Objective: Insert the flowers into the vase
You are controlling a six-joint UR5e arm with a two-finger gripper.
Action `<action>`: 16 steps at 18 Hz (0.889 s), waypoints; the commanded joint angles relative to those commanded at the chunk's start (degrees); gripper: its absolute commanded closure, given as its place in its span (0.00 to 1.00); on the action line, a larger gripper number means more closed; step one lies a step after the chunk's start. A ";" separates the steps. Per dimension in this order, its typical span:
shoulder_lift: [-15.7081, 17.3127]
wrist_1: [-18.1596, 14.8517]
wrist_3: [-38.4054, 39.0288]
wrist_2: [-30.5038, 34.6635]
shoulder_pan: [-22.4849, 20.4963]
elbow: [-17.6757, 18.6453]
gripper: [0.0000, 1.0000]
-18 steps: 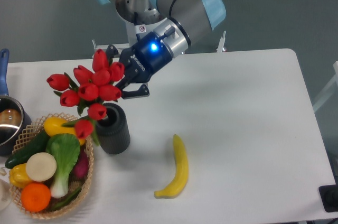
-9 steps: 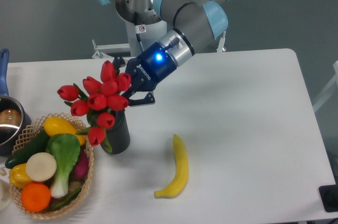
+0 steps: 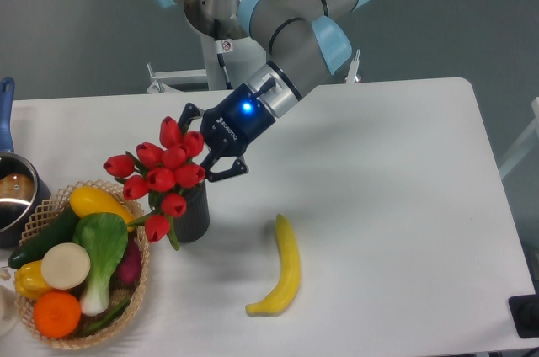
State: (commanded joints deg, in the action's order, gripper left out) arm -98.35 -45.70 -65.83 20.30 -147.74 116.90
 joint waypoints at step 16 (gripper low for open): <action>6.15 -0.26 -0.35 26.35 -0.09 -0.09 0.00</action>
State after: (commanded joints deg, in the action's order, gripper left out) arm -92.20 -45.97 -66.18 46.65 -147.83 116.81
